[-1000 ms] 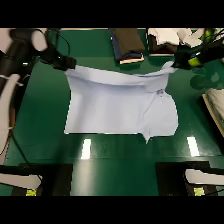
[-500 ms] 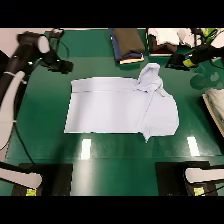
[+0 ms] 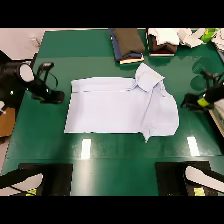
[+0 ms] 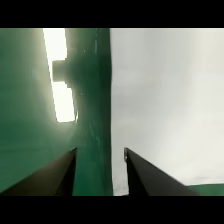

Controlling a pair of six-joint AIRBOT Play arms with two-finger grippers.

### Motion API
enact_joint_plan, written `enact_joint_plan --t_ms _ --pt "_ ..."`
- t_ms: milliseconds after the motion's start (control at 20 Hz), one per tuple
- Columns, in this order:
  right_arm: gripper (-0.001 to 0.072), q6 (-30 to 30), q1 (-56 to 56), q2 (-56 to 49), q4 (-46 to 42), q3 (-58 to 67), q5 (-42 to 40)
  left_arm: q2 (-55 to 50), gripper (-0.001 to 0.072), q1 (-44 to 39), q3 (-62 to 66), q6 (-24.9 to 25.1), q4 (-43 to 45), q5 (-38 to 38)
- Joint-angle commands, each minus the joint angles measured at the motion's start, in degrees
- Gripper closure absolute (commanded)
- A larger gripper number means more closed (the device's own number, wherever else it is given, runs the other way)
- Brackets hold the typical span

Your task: Fold the shirts.

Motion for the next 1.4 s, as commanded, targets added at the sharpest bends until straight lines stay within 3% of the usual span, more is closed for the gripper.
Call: enact_joint_plan --t_ms 0,200,600,750,800,850,1300,1350 --pt "0.0242 0.1 -0.9 1.4 -0.4 -9.6 -2.4 2.1 0.0333 0.2 -6.8 -0.1 -4.2 1.4" --pt "0.0267 1.5 2.6 1.4 -0.4 -13.2 -6.6 2.1 0.0333 0.2 -6.8 -0.1 -4.2 2.2" --pt "0.029 2.1 3.9 1.3 -0.5 -13.3 -7.4 2.1 0.0333 0.2 -7.3 0.0 -3.9 2.0" --pt "0.0567 1.1 4.4 1.3 -0.5 -13.3 -7.5 2.0 0.033 0.2 -9.0 0.0 -3.9 1.9" --pt "0.0692 0.9 4.9 1.3 -0.5 -13.3 -7.5 2.0 0.0273 0.2 -10.2 0.0 -3.9 1.9" --pt "0.0693 0.9 5.5 1.3 -0.5 -13.3 -7.7 2.0 0.0143 0.2 -11.7 -0.1 -3.9 1.9" --pt "0.0694 1.5 8.8 1.3 -0.5 -13.3 -8.5 2.0 0.0143 0.2 -23.0 0.4 -10.8 5.4" --pt "0.0694 1.6 8.7 1.3 -0.5 -13.3 -8.6 2.0 0.0227 0.2 -23.3 0.4 -11.5 5.4"
